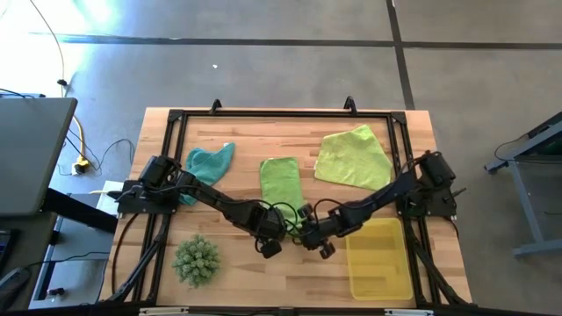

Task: Roll microfiber towels into tight, uniform cylinder then place into a basket
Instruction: Roll the green microfiber cloth

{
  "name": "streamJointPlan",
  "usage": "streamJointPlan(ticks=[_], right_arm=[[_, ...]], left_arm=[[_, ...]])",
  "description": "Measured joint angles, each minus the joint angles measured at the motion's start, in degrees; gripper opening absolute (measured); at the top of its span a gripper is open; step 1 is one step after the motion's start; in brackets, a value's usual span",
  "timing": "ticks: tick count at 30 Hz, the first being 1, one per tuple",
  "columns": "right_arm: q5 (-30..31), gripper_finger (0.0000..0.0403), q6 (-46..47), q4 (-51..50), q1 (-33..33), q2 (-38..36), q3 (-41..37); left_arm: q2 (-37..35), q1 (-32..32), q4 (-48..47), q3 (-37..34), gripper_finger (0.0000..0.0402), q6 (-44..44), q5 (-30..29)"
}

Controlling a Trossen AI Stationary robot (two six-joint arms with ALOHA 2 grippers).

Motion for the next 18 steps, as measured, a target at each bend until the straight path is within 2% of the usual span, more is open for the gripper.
streamJointPlan(ticks=[4,12,18], right_arm=[[-0.02,0.0147,-0.15,-0.52,-0.67,0.14,0.00],[0.44,0.0223,-0.37,-0.74,-1.94,0.14,0.00],[-0.64,0.0228,3.17,-1.51,-3.90,0.49,0.07]], left_arm=[[0.00,0.02,0.06,0.00,0.0001,0.00,0.02],[0.04,0.02,0.58,-0.02,0.0001,-0.02,0.04],[0.11,-0.02,1.53,-0.02,0.0001,-0.03,0.21]])
